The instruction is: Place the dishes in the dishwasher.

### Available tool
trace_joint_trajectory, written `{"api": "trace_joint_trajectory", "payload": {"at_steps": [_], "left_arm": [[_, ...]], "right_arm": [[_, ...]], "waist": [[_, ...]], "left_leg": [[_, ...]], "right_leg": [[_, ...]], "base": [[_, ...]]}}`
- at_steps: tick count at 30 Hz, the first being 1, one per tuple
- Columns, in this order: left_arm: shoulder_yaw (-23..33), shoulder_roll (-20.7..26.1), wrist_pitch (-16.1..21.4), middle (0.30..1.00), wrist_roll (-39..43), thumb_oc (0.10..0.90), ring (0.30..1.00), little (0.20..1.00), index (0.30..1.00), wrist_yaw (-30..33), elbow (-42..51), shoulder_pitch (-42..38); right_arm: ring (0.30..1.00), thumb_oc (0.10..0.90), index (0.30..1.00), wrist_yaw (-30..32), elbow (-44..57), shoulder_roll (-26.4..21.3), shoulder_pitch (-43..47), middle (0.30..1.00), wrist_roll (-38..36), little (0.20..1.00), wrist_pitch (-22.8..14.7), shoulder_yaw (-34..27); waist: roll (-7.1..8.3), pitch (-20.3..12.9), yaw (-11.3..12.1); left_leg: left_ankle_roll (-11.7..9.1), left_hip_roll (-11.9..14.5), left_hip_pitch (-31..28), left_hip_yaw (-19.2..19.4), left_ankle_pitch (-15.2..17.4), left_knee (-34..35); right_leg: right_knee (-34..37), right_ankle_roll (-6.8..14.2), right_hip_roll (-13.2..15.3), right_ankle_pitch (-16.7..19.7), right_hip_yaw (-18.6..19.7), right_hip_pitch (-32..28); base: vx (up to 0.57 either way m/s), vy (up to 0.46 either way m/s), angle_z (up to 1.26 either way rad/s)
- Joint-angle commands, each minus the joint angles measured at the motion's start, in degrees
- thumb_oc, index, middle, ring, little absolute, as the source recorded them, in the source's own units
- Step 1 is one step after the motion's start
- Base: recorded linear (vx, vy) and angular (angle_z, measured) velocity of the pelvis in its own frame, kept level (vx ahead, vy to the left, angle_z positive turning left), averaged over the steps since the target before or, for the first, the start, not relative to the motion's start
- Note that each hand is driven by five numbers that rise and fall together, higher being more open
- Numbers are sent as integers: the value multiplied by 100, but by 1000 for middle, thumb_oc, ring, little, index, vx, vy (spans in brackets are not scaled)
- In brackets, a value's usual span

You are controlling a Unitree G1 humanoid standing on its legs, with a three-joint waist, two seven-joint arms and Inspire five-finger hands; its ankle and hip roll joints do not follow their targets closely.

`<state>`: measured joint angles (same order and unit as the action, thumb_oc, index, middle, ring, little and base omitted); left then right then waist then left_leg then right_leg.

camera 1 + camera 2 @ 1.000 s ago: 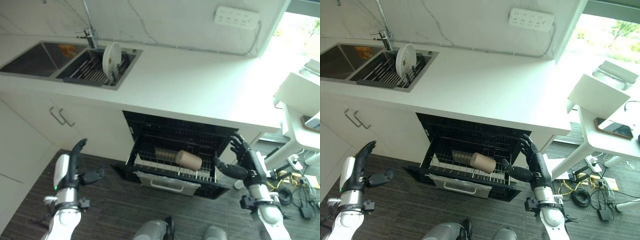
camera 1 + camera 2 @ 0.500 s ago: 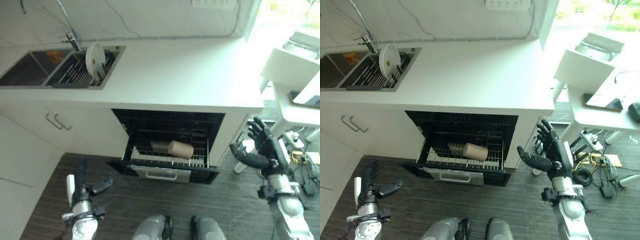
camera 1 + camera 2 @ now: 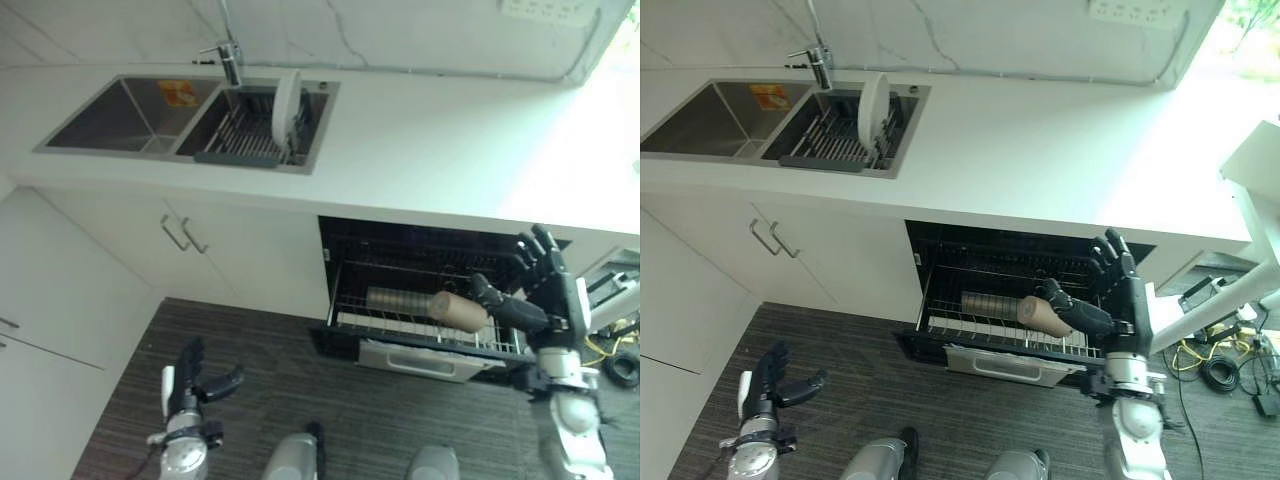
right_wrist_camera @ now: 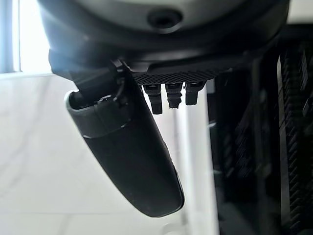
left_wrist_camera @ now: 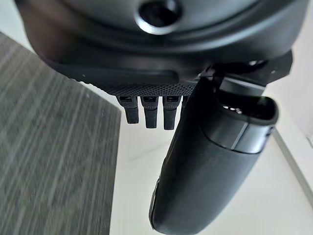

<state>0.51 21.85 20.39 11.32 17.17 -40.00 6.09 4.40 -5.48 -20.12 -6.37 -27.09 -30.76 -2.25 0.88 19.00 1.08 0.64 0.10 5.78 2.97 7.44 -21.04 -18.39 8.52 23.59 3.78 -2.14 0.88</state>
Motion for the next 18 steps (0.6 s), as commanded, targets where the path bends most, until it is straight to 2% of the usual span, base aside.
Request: {"api": "trace_joint_trajectory", "payload": {"at_steps": [1, 2, 6, 7, 8, 9, 10, 11, 12, 13, 14, 16, 17, 18], "left_arm": [[469, 118, 226, 900, 356, 800, 900, 900, 900, -101, 931, 238], [471, 116, 184, 900, 348, 800, 900, 900, 900, -82, 995, 266], [402, 16, 136, 900, 681, 800, 900, 900, 900, -358, 1127, 305], [315, -9, 122, 900, 625, 800, 900, 900, 900, -445, 1178, 307], [227, -35, 96, 900, 585, 800, 900, 900, 900, -492, 1208, 314], [184, -50, 65, 900, 572, 800, 900, 900, 900, -529, 1219, 311], [91, -72, 109, 900, 565, 800, 900, 900, 900, -569, 1185, 314], [-76, -79, 106, 900, 489, 800, 900, 900, 900, -668, 1141, 292], [-271, -128, 38, 900, 655, 800, 900, 900, 900, -825, 1072, 253], [-430, -201, -25, 900, 591, 800, 900, 900, 900, -1018, 961, 228], [-518, -272, -42, 900, 445, 800, 900, 900, 900, -1197, 750, 249], [-549, -358, -20, 900, 284, 800, 900, 900, 900, -1276, 471, 257], [-554, -402, -40, 900, 232, 800, 900, 900, 900, -1304, 328, 250], [-579, -478, 13, 900, 255, 800, 900, 900, 900, -1335, 26, 199]], "right_arm": [[900, 800, 900, 310, 484, -536, 632, 900, 273, 900, -548, -182], [900, 800, 900, 385, 512, -525, 718, 900, 337, 900, -485, -109], [900, 800, 900, 667, 693, -597, 779, 900, 275, 900, -376, 16], [900, 800, 900, 624, 715, -632, 764, 900, 166, 900, -381, -10], [900, 800, 900, 546, 697, -654, 744, 900, 62, 900, -411, -34], [900, 800, 900, 504, 689, -665, 739, 900, 1, 900, -422, -47], [900, 800, 900, 432, 691, -707, 672, 900, -102, 900, -476, -101], [900, 800, 900, 249, 641, -781, 555, 900, -342, 900, -510, -267], [900, 800, 900, 194, 466, -877, 597, 900, -391, 900, -581, -314], [900, 800, 900, 248, 244, -924, 712, 900, -268, 900, -712, -278], [900, 800, 900, 277, 151, -888, 801, 900, -13, 900, -803, -250], [900, 800, 900, 239, 210, -868, 831, 900, 186, 900, -718, -215], [900, 800, 900, 228, 241, -869, 867, 900, 257, 900, -621, -165], [900, 800, 900, 301, 246, -933, 997, 900, 219, 900, -486, 5]], "waist": [[-171, -356, 216], [-180, -350, 294], [-103, -288, 345], [-51, -288, 326], [-18, -255, 306], [-4, -266, 289], [62, -242, 223], [222, -224, 103], [381, -159, 102], [363, -8, 133], [296, 67, 161], [265, 63, 193], [243, 58, 218], [147, 55, 277]], "left_leg": [[-29, 267, -537, 1, 658, 386], [24, 297, -539, 84, 661, 386], [221, 173, -449, 82, 732, 386], [238, 83, -359, 58, 698, 386], [241, 17, -356, 38, 705, 386], [242, -11, -303, 28, 673, 386], [236, -118, -279, -16, 651, 386], [257, -323, -369, -8, 662, 386], [229, -490, -392, 151, 567, 73], [38, -440, 102, 159, 331, -965], [-69, -367, 387, 2, 142, -1224], [-54, -277, 295, -129, 27, -654], [-97, -187, 225, -201, -178, -170], [-242, 51, 353, -370, -483, 386]], "right_leg": [[120, 230, -494, -997, -861, -8], [120, 216, -540, -963, -1015, -46], [120, -50, -1293, -1222, -1098, -89], [120, -209, -1613, -1339, -1092, -21], [120, -305, -1808, -1443, -1037, -13], [120, -346, -1883, -1451, -1009, 44], [120, -390, -1979, -1472, -823, 123], [120, -459, -1987, -1496, -581, 215], [120, -518, -1733, -1466, -612, 246], [120, -597, -1716, -1428, -586, 190], [120, -619, -1813, -1407, -479, 152], [120, -566, -1851, -1438, -381, 119], [120, -549, -1867, -1482, -336, 78], [120, -550, -1946, -1603, -250, -44]], "base": [[-18, 182, -58], [-38, 175, -99], [-21, 82, -49], [22, 14, -6], [0, 0, 0], [26, -31, 0], [64, -107, 9], [130, -148, 35], [113, -139, 29], [121, -23, 24], [103, 62, 2], [178, 161, -13], [253, 338, -37], [240, 359, -41]]}}
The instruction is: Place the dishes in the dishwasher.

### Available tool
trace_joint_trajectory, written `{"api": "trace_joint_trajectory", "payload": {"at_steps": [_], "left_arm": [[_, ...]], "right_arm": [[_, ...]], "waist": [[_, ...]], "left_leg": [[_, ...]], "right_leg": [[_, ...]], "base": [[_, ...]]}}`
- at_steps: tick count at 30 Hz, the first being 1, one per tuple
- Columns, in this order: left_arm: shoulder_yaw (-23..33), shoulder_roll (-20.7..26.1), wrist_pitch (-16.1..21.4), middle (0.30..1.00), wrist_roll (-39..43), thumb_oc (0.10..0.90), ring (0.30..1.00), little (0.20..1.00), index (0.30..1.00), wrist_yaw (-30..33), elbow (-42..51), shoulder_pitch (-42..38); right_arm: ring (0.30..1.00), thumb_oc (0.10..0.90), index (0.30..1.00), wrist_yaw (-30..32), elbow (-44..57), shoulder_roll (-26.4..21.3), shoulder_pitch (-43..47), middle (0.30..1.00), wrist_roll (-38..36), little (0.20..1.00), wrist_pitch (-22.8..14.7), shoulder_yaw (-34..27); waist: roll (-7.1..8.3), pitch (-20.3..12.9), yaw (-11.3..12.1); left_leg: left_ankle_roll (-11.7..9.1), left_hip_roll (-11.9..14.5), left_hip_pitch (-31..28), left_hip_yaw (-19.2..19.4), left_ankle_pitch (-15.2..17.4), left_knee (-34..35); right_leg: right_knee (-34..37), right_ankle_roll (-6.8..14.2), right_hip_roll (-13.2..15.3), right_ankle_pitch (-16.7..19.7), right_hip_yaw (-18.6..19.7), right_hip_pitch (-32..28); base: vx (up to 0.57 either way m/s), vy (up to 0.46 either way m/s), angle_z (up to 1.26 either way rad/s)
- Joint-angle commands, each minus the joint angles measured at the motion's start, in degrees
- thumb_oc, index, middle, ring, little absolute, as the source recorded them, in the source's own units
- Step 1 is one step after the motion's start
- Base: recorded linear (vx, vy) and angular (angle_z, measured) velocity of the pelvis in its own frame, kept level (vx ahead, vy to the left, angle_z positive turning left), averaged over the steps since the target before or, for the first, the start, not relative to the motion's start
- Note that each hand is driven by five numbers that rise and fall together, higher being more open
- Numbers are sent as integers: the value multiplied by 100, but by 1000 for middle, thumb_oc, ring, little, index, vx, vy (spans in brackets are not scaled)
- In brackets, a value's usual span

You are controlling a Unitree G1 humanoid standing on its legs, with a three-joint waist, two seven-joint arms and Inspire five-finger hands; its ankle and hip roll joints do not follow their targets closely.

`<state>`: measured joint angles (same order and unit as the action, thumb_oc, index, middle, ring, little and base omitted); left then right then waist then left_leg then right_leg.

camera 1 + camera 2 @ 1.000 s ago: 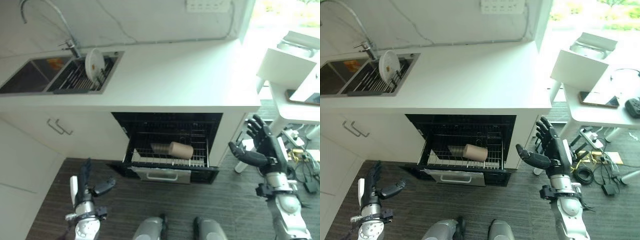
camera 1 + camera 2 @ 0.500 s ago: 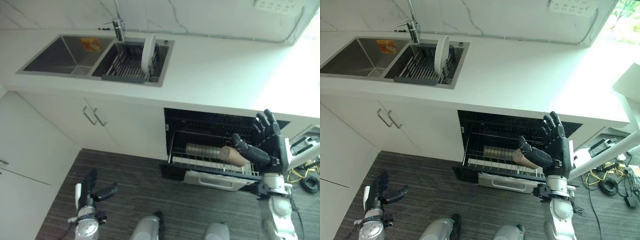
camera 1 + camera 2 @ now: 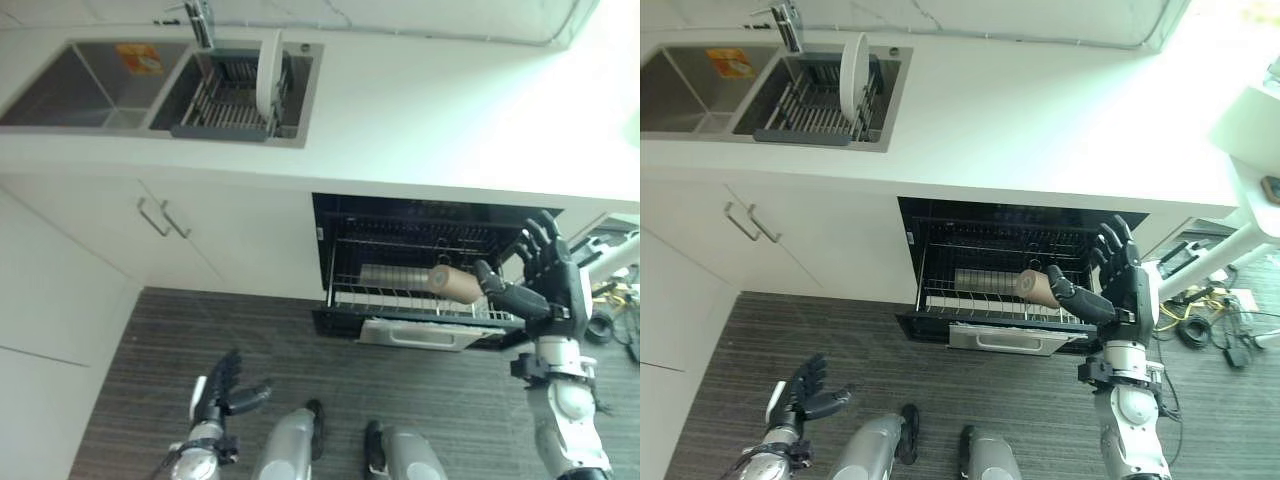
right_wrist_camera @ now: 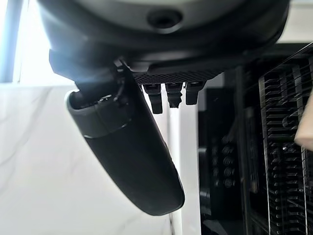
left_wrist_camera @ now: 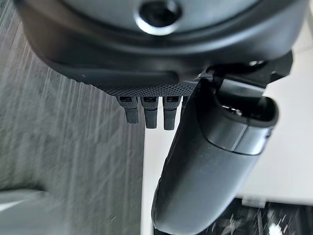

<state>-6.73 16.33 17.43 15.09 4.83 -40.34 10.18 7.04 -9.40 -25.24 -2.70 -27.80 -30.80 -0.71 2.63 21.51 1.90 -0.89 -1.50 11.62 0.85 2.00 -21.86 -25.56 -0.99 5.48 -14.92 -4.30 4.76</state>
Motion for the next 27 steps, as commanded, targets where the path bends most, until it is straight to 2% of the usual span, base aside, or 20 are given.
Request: {"api": "trace_joint_trajectory", "payload": {"at_steps": [1, 4, 6, 7, 8, 11, 13, 14, 16, 17, 18, 21, 25, 27], "left_arm": [[136, 50, 333, 900, -120, 800, 900, 900, 900, -140, -40, -234], [115, 18, 437, 900, -285, 800, 900, 900, 900, -407, -274, -287], [-70, 80, 412, 900, -320, 800, 900, 900, 900, -575, -302, -338], [-75, 80, 413, 900, -319, 800, 900, 900, 900, -575, -304, -339], [-139, 120, 342, 900, -341, 800, 900, 900, 900, -681, -302, -401], [-297, 163, 144, 900, -459, 800, 900, 900, 900, -963, -204, -441], [-382, 186, 26, 900, -460, 800, 900, 900, 900, -1044, -200, -430], [-425, 207, -99, 900, -400, 800, 900, 900, 900, -1198, -286, -453], [-458, 195, -157, 900, -367, 800, 900, 900, 900, -1206, -296, -423], [-493, 205, -273, 900, -254, 800, 900, 900, 900, -1073, -223, -378], [-500, 207, -304, 900, -229, 800, 900, 900, 900, -1054, -211, -379], [-467, 180, -290, 900, -368, 800, 900, 900, 900, -1041, -291, -372], [-459, 169, -279, 900, -357, 800, 900, 900, 900, -1017, -323, -301], [-399, 111, -334, 900, -418, 800, 900, 900, 900, -1104, -293, -220]], "right_arm": [[900, 800, 900, 85, 629, -442, 672, 900, 264, 900, -456, -101], [900, 800, 900, 134, 552, -525, 722, 900, 183, 900, -448, -118], [900, 800, 900, 101, 541, -593, 611, 900, -23, 900, -386, -284], [900, 800, 900, 99, 547, -593, 603, 900, -25, 900, -383, -290], [900, 800, 900, 111, 535, -559, 473, 900, -198, 900, -441, -361], [900, 800, 900, 91, 544, -329, 322, 900, -444, 900, -521, -500], [900, 800, 900, 84, 545, -239, 379, 900, -500, 900, -535, -516], [900, 800, 900, 129, 648, -116, 490, 900, -335, 900, -520, -487], [900, 800, 900, 137, 823, -71, 595, 900, -177, 900, -363, -424], [900, 800, 900, 94, 940, -52, 796, 900, -133, 900, -177, -255], [900, 800, 900, 103, 951, -50, 826, 900, -113, 900, -161, -227], [900, 800, 900, 352, 1071, -106, 916, 900, -71, 900, -221, -78], [900, 800, 900, 425, 1054, -249, 1003, 900, -91, 900, -204, -90], [900, 800, 900, 343, 1169, -310, 973, 900, -9, 900, -153, -123]], "waist": [[-94, -189, 212], [-225, -193, 230], [-247, -273, 83], [-247, -273, 85], [-228, -329, 27], [-207, -445, 52], [-207, -472, 106], [-213, -488, 177], [-215, -497, 279], [-166, -513, 419], [-156, -515, 431], [4, -511, 458], [0, -534, 508], [-56, -560, 491]], "left_leg": [[-158, 322, -95, -257, 34, 467], [-339, 623, 302, -484, -101, 467], [-292, 697, 192, -266, 142, 467], [-290, 694, 189, -266, 146, 467], [-265, 671, 64, -238, 265, 467], [-39, 403, -351, -307, 688, 467], [75, 323, -437, -313, 786, 467], [210, 305, -516, -235, 872, 467], [289, 311, -532, -150, 923, 467], [360, 336, -499, -23, 969, 467], [371, 335, -491, -16, 977, 467], [380, 177, -380, -159, 972, 467], [299, 119, -295, -163, 907, 467], [257, 78, -279, -179, 872, 467]], "right_leg": [[837, 395, -198, 216, 1, -493], [837, 388, -289, 46, 125, -721], [837, 472, -117, 41, 62, -743], [837, 474, -114, 39, 61, -746], [837, 542, 9, 80, 9, -736], [837, 750, 316, 247, -89, -642], [837, 800, 401, 325, -133, -612], [837, 867, 472, 454, -297, -590], [837, 905, 506, 565, -524, -621], [837, 901, 446, 608, -735, -655], [837, 891, 419, 603, -737, -647], [837, 639, -54, 406, -563, -411], [837, 597, -73, 370, -647, -304], [837, 559, -97, 319, -598, -246]], "base": [[196, 325, -48], [209, 391, -61], [147, 459, -64], [148, 482, -56], [109, 308, -16], [124, 399, -15], [59, 265, -3], [42, 272, -5], [-6, 199, -54], [-47, 90, -78], [-56, 36, -77], [-8, -111, -26], [-5, -107, 23], [-4, -79, 6]]}}
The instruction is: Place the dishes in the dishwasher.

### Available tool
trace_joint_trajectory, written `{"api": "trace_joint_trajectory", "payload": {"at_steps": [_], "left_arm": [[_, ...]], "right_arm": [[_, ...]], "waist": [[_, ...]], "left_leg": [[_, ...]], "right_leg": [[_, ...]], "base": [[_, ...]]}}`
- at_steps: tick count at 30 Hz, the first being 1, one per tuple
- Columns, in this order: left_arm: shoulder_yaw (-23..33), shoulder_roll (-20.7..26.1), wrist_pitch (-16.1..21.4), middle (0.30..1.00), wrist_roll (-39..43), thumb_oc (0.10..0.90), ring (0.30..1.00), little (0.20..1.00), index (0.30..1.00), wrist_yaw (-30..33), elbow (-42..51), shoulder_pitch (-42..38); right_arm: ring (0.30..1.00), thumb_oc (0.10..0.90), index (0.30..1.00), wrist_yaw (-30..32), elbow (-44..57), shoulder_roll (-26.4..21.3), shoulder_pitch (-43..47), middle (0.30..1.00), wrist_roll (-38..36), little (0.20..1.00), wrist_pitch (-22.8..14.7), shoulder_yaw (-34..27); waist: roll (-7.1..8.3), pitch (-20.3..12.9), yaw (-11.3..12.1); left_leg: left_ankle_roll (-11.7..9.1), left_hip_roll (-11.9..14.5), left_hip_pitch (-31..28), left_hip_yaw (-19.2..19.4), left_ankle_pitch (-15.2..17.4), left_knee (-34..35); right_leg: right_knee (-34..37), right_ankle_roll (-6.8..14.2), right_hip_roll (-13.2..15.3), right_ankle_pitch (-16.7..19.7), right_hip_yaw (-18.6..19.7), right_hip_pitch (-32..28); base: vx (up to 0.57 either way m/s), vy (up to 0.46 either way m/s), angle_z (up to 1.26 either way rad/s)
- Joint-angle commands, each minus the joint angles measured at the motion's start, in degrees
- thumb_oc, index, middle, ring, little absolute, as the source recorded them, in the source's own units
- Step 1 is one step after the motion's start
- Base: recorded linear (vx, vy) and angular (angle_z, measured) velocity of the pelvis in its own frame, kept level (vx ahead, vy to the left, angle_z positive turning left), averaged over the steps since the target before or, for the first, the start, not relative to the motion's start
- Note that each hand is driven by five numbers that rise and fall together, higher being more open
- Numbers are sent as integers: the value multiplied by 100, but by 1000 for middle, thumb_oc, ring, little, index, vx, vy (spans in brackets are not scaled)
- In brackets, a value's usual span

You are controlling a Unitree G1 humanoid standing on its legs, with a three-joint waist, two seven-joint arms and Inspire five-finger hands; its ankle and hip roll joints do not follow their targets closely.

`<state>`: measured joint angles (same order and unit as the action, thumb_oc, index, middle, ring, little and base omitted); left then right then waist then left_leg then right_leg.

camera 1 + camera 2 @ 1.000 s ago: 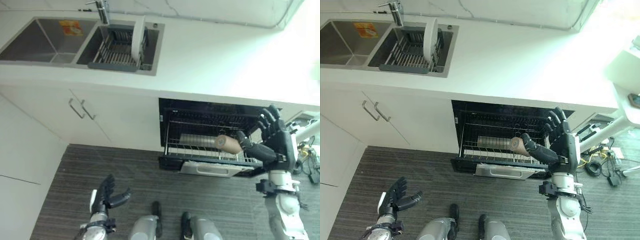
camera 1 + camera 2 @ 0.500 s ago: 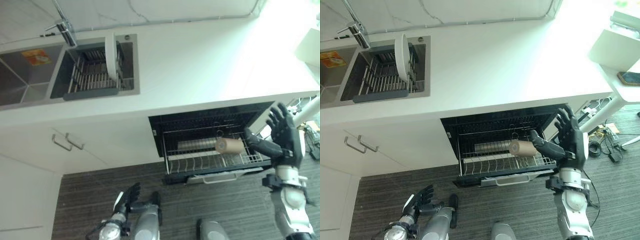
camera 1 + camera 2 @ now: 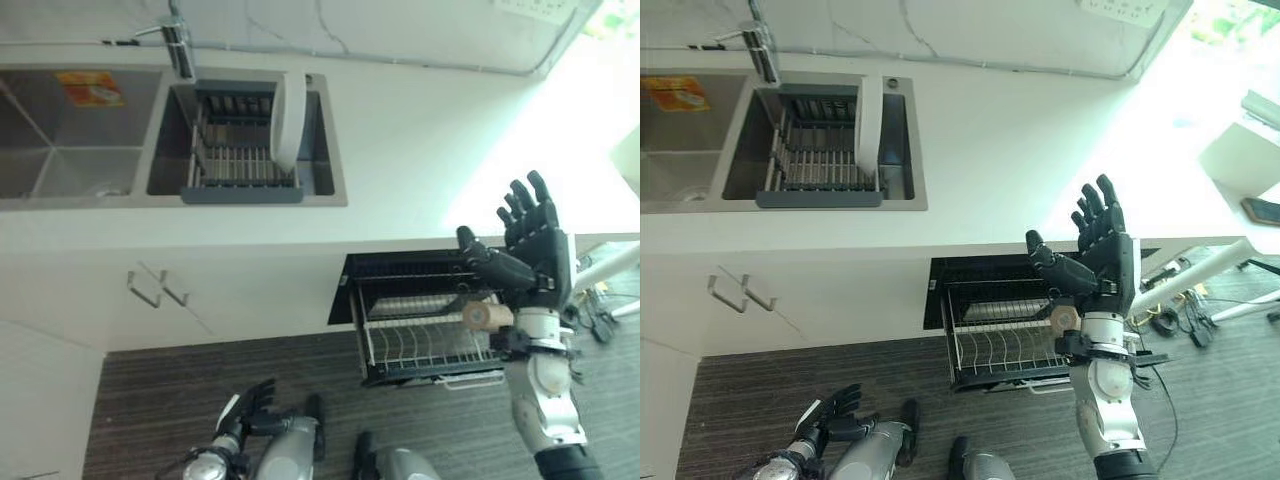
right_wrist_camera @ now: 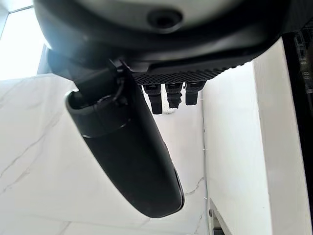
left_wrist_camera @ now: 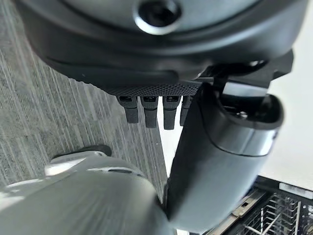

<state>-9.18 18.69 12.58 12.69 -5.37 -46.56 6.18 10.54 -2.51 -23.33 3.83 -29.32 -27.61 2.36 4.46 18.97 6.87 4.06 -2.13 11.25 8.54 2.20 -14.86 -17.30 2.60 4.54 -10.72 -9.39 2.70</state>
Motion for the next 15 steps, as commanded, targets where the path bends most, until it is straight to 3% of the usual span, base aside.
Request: {"api": "trace_joint_trajectory", "payload": {"at_steps": [1, 4, 6, 8, 10, 11, 13, 15], "left_arm": [[-161, -133, 120, 900, -209, 800, 900, 900, 900, -104, 341, 195], [-214, -154, -43, 900, -281, 800, 900, 900, 900, -292, 317, 192], [-302, -164, -193, 900, -486, 800, 900, 900, 900, -605, 294, 211], [-636, -68, -659, 900, -657, 800, 900, 900, 900, -873, 508, 86], [-835, -86, -1105, 900, -861, 800, 900, 900, 900, -951, 266, -119], [-921, -130, -1016, 900, -928, 800, 900, 900, 900, -942, 20, -212], [-1136, -306, -1071, 900, -973, 800, 900, 900, 900, -1055, -441, -296], [-1332, -327, -973, 900, -1344, 800, 900, 900, 900, -966, -560, -271]], "right_arm": [[900, 800, 900, -51, 520, -519, 313, 900, 133, 900, -452, -428], [900, 800, 900, -327, 651, -608, 263, 900, 52, 900, -341, -425], [900, 800, 900, -766, 725, -711, 330, 900, -161, 900, -204, -373], [900, 800, 900, -801, 742, -736, 741, 900, -385, 900, -329, -163], [900, 800, 900, -597, 844, -687, 826, 900, -891, 900, -315, -131], [900, 800, 900, -630, 844, -624, 881, 900, -1317, 900, -315, -135], [900, 800, 900, -609, 783, -306, 1255, 900, -1049, 900, -222, 158], [900, 800, 900, -413, 696, -125, 1641, 900, -840, 900, -142, 359]], "waist": [[-254, -299, -19], [-276, -284, -79], [-187, -188, -53], [-345, -83, -23], [-377, -146, -94], [-375, -191, -125], [-405, -280, -33], [-388, -330, 61]], "left_leg": [[-250, 141, -242, -935, 837, -233], [-258, 56, -345, -950, 826, -233], [-265, -95, -549, -1099, 777, -233], [-587, 391, -241, -1171, 488, -233], [-606, 488, -206, -1045, 551, -233], [-621, 534, -231, -964, 594, -233], [-585, 513, -494, -824, 826, -233], [-507, 505, -584, -723, 943, -233]], "right_leg": [[11, 183, -14, -113, -74, -29], [11, 134, -17, -124, 21, 1], [11, 104, 80, -55, 183, -21], [11, 155, 94, -99, 142, -190], [11, 212, 183, -152, 110, -233], [11, 250, 257, -141, 7, -218], [11, 417, 588, -31, -268, -152], [11, 493, 734, 16, -322, -132]], "base": [[-9, -42, -4], [4, -19, 1], [-28, 91, 32], [-41, 378, 32], [60, 276, 60], [67, 263, 43], [118, 296, 6], [118, 120, -36]]}}
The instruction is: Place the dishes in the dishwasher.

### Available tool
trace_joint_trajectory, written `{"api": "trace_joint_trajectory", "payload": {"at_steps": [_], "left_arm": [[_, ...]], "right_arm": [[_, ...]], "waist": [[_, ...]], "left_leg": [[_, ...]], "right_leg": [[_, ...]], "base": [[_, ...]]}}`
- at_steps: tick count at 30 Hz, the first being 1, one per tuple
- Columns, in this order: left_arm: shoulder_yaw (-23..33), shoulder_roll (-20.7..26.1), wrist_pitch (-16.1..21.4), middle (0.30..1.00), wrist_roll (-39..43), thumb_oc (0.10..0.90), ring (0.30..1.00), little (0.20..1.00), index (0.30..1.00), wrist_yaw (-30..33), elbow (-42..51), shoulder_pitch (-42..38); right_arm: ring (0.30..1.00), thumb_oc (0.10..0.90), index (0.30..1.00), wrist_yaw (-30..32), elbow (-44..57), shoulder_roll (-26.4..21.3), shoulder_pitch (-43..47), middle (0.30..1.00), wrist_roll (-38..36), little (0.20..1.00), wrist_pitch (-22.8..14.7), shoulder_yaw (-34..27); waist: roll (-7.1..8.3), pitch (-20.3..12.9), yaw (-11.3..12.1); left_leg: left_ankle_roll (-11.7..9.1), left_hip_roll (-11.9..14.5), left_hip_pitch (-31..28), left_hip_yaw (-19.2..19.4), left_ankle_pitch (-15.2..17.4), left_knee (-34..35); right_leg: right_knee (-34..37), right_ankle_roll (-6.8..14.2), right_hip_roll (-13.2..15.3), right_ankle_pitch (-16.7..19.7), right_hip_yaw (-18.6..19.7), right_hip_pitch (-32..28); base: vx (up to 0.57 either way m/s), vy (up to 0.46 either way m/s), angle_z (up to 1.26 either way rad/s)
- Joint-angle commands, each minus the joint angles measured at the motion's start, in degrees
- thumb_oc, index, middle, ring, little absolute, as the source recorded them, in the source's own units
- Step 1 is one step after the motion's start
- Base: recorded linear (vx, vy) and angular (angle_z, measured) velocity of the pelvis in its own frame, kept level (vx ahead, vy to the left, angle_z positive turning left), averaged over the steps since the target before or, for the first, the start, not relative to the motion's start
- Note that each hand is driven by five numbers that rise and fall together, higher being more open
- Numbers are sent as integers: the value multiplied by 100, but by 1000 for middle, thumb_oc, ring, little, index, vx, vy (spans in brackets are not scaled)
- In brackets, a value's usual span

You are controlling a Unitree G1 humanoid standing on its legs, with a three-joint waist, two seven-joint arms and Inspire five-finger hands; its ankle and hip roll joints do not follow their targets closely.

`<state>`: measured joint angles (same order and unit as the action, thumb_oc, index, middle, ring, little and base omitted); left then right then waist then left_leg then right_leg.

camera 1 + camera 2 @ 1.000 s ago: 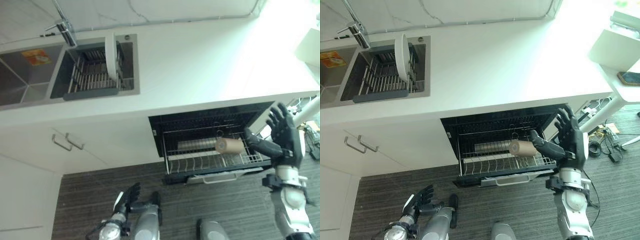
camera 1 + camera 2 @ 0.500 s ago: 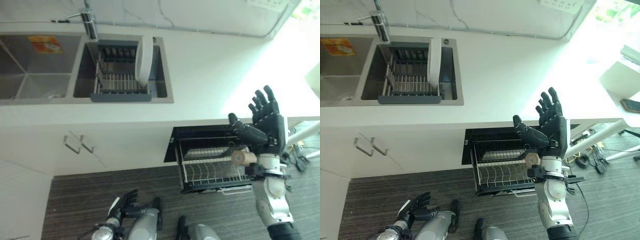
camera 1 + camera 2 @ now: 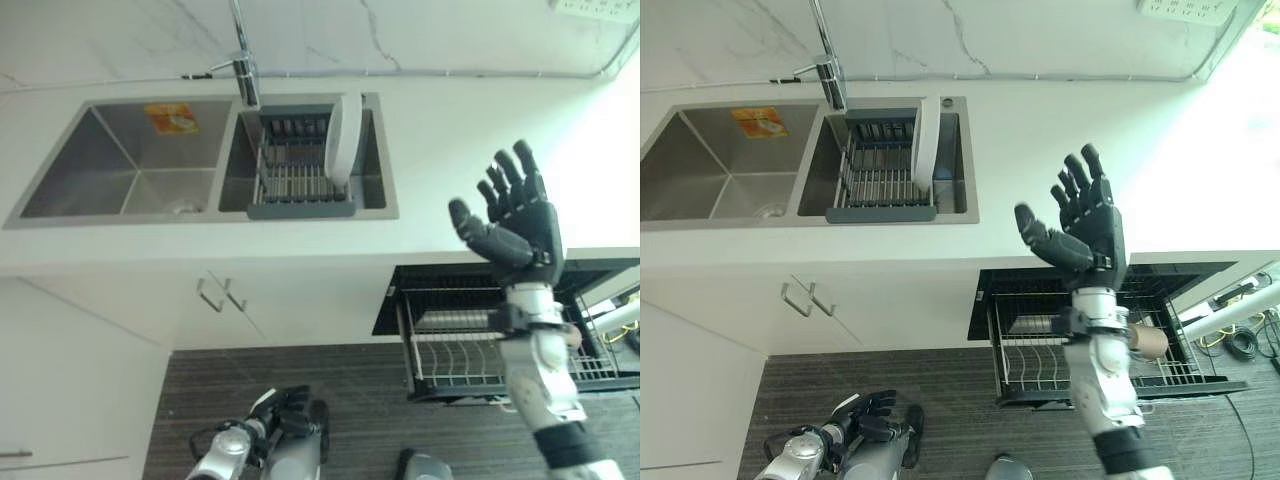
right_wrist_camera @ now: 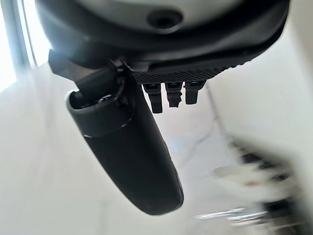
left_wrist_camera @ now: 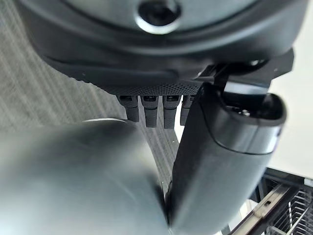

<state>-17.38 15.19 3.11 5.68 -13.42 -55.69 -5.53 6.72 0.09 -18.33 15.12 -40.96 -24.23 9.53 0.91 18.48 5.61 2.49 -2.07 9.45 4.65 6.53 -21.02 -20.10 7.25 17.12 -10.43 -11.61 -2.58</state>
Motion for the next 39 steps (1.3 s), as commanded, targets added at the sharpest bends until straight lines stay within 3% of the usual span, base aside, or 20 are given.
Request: {"api": "trace_joint_trajectory", "payload": {"at_steps": [1, 7, 10, 17, 22, 28, 39], "left_arm": [[-593, 59, -84, 900, -565, 800, 900, 900, 900, -189, 419, 875], [-689, 203, 147, 900, -755, 800, 900, 900, 900, -21, 560, 935], [-778, 252, 181, 900, -1016, 800, 900, 900, 900, 100, 646, 986], [-882, 299, 161, 900, -1145, 800, 900, 900, 900, 225, 638, 1003], [-914, 307, 283, 900, -1262, 800, 900, 900, 900, 304, 460, 1052], [-976, 336, 366, 900, -1346, 800, 900, 900, 900, 271, 437, 992], [-1076, 447, 412, 900, -1321, 800, 900, 900, 900, 408, 617, 910]], "right_arm": [[900, 800, 900, 130, 390, -583, 689, 900, 395, 900, -464, -234], [900, 800, 900, 542, 110, -467, 1244, 900, 697, 900, -193, -21], [900, 800, 900, 601, -142, -415, 1386, 900, 377, 900, -129, -5], [900, 800, 900, 862, -407, -365, 1628, 900, 289, 900, -240, -71], [900, 800, 900, 1188, -398, -440, 1824, 900, 463, 900, -98, -176], [900, 800, 900, 769, -461, -480, 2113, 900, 333, 900, 217, -86], [900, 800, 900, 927, -748, -599, 2582, 900, 300, 900, 442, -57]], "waist": [[-11, -291, 248], [-51, -315, 405], [-38, -352, 462], [-57, -337, 485], [-90, -260, 488], [-105, -123, 582], [-108, 71, 692]], "left_leg": [[-326, 508, -417, -300, 548, 383], [-313, 550, -434, -292, 593, 383], [-329, 543, -494, -300, 621, 383], [-318, 496, -603, -349, 655, 383], [-292, 426, -649, -419, 676, 383], [-281, 364, -548, -583, 626, 383], [-275, 348, -418, -674, 564, 383]], "right_leg": [[292, 77, -462, 21, -128, 419], [292, 141, -345, 86, -168, 511], [292, 158, -312, 95, -155, 526], [292, 173, -274, 122, -100, 516], [292, 209, -212, 201, -37, 594], [292, 266, -154, 306, -34, 717], [292, 277, -103, 378, -137, 823]], "base": [[86, 19, -34], [45, -7, 8], [86, -34, -13], [76, -14, -7], [80, 8, 4], [6, 3, -1], [4, 4, 2]]}}
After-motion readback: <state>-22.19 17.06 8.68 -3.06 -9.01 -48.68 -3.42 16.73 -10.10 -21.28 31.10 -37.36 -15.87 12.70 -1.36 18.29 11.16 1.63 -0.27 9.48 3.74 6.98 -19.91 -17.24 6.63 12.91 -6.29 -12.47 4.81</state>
